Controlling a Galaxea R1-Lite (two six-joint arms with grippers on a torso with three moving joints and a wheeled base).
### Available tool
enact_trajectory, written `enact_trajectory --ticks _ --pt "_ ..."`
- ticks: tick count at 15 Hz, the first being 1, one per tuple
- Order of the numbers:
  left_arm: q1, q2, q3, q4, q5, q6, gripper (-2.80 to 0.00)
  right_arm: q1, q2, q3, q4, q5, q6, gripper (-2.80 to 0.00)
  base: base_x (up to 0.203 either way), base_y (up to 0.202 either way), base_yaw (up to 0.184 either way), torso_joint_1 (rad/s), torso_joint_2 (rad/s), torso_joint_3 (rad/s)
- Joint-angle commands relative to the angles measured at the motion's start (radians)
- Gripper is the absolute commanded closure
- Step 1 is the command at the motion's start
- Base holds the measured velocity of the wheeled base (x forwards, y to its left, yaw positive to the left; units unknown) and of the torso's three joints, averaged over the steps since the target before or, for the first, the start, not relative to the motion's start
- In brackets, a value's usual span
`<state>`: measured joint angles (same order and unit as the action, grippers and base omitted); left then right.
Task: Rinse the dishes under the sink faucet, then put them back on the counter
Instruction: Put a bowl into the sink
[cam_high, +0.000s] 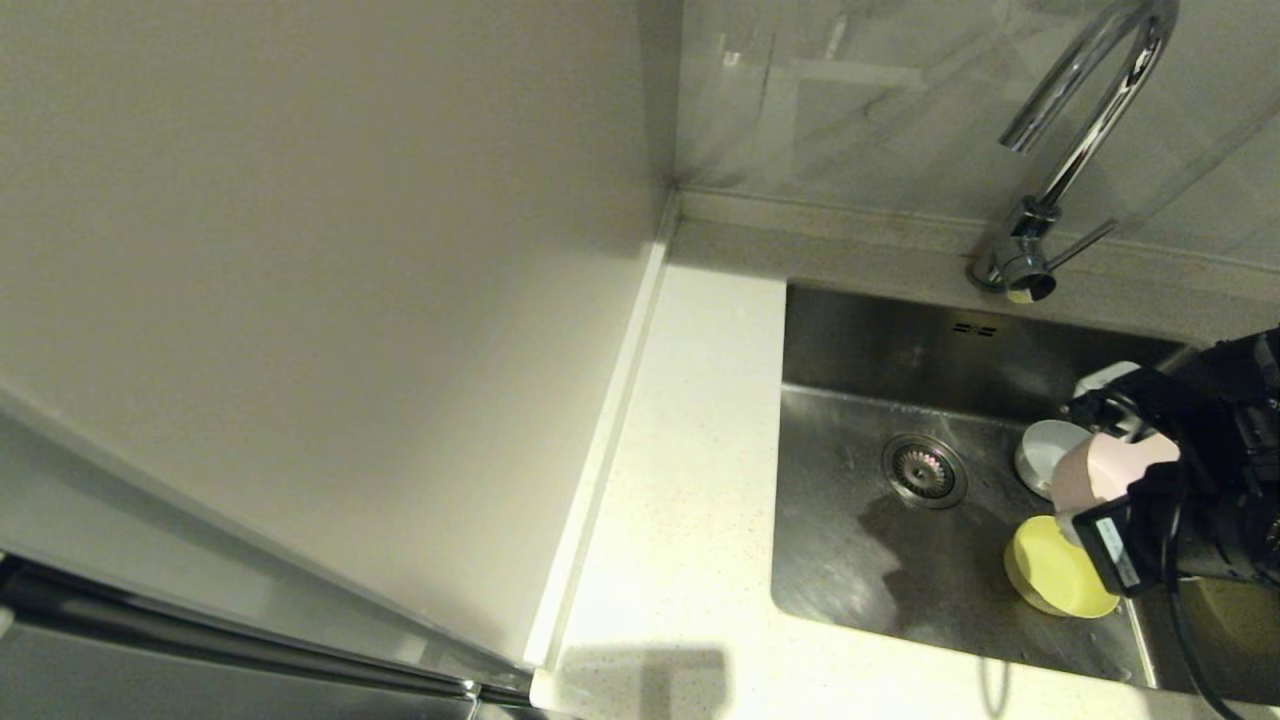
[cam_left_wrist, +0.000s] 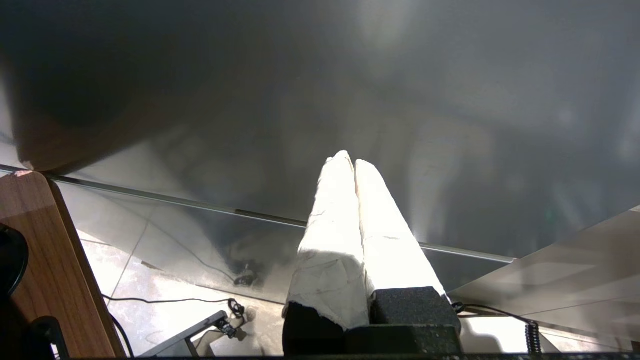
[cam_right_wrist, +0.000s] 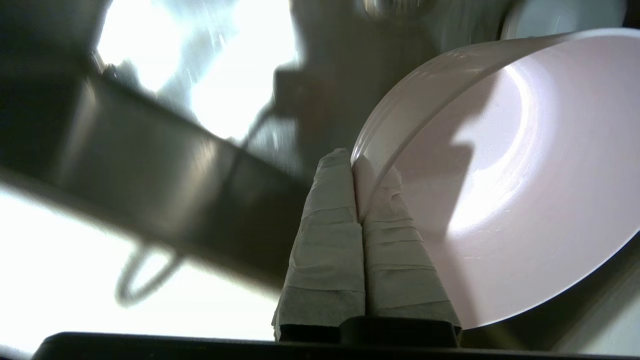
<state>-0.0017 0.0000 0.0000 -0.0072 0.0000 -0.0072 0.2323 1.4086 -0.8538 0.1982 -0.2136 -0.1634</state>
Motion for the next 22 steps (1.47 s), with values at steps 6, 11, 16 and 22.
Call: enact_trajectory --ticks 6,11,16,22 --pt "0.000 0.000 0.003 0.000 0.000 0.000 0.00 0.091 0.171 -0.026 -0.271 -0.064 -0.323 0.00 0.000 0.000 0.000 0.000 0.00 0.000" --pt "0.000 0.000 0.003 0.000 0.000 0.000 0.00 0.090 0.306 -0.091 -0.333 -0.058 -0.511 0.00 0.000 0.000 0.000 0.000 0.00 0.000" --pt "0.000 0.000 0.003 0.000 0.000 0.000 0.00 0.091 0.455 -0.113 -0.280 -0.062 -0.442 0.00 0.000 0.000 0.000 0.000 0.00 0.000" --pt "0.000 0.000 0.003 0.000 0.000 0.000 0.00 0.144 0.560 -0.103 -0.285 -0.056 -0.443 0.00 0.000 0.000 0.000 0.000 0.00 0.000"
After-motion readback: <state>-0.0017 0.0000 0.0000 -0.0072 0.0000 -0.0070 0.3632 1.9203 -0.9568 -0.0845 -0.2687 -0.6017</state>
